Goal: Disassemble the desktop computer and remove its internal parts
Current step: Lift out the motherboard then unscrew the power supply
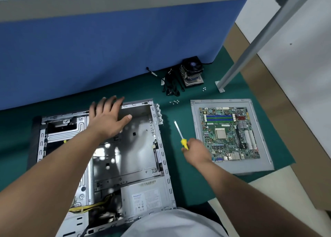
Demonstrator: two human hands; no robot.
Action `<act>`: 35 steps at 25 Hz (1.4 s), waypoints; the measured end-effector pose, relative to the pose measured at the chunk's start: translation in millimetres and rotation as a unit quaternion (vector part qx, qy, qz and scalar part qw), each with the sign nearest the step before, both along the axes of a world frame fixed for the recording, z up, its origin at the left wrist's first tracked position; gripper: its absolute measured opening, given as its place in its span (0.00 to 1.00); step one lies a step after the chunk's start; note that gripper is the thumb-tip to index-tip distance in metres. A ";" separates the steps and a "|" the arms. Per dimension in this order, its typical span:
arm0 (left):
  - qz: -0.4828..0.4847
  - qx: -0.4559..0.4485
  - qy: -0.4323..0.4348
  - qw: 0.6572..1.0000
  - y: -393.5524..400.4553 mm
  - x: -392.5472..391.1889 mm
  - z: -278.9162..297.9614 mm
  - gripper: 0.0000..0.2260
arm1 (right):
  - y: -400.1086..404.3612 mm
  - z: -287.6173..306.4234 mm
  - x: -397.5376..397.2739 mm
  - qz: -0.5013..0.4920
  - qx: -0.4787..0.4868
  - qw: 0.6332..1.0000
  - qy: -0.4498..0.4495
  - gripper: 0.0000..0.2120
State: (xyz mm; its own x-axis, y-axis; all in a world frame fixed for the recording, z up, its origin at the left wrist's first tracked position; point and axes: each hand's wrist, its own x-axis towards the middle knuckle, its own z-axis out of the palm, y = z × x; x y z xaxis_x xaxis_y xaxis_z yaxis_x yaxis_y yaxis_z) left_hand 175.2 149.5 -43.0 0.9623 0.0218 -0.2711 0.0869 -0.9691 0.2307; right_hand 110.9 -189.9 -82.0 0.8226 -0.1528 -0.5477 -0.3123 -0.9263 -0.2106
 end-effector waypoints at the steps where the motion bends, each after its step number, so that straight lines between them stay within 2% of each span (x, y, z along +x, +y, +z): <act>1: 0.000 -0.001 0.011 1.000 0.5 1.2 0.3 0.39 | -7.0 4.0 7.2 -0.032 -0.003 0.999 -0.019 0.13; 4: -0.009 -0.004 0.038 0.999 3.7 6.1 0.1 0.37 | -27.9 10.3 26.8 -0.092 -0.057 0.994 -0.023 0.13; 7: -0.005 -0.011 0.045 0.999 5.8 8.9 -0.7 0.37 | -37.3 8.5 38.3 -0.098 -0.099 0.990 0.008 0.11; 13: 0.010 -0.062 0.050 0.997 5.7 8.6 8.5 0.38 | -41.8 1.7 37.4 -0.095 -0.092 0.991 0.022 0.17; 18: 0.057 -0.172 -0.051 0.982 1.7 -18.1 24.8 0.24 | -46.2 4.4 35.1 -0.080 -0.071 0.994 0.037 0.20; 21: 0.066 -0.174 -0.140 0.973 0.7 -72.3 31.1 0.21 | -44.5 17.7 33.6 -0.068 -0.068 0.994 0.042 0.24; 24: 0.090 -0.128 -0.182 0.971 3.7 -128.8 30.3 0.26 | -18.8 48.8 46.7 -0.009 0.035 0.997 -0.070 0.24; 26: 0.121 -0.096 -0.164 0.974 1.5 -154.1 27.3 0.29 | 14.0 74.4 61.1 0.058 0.113 0.978 -0.166 0.23; 28: 0.158 -0.061 -0.120 0.978 -5.1 -170.9 24.1 0.38 | 54.7 92.3 73.7 0.163 0.138 0.956 -0.203 0.25; 30: 0.193 -0.039 -0.074 0.978 -13.2 -180.9 22.4 0.47 | 93.1 97.9 81.7 0.267 0.116 0.940 -0.181 0.31; 32: 0.218 -0.024 -0.049 0.974 -17.3 -186.0 20.9 0.51 | 120.2 93.4 88.7 0.341 0.053 0.927 -0.145 0.34; 35: 0.226 -0.009 -0.044 0.973 -15.2 -186.7 17.5 0.49 | 139.9 87.3 100.0 0.340 -0.013 0.932 -0.127 0.33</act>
State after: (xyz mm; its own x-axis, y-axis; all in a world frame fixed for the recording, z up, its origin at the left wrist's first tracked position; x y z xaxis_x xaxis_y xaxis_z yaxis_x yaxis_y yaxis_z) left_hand -11.5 134.2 -25.5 0.8754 0.4435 -0.1922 0.4817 -0.8328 0.2726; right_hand 210.9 -50.0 5.2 0.8367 0.4405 -0.3253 0.4058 -0.8977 -0.1717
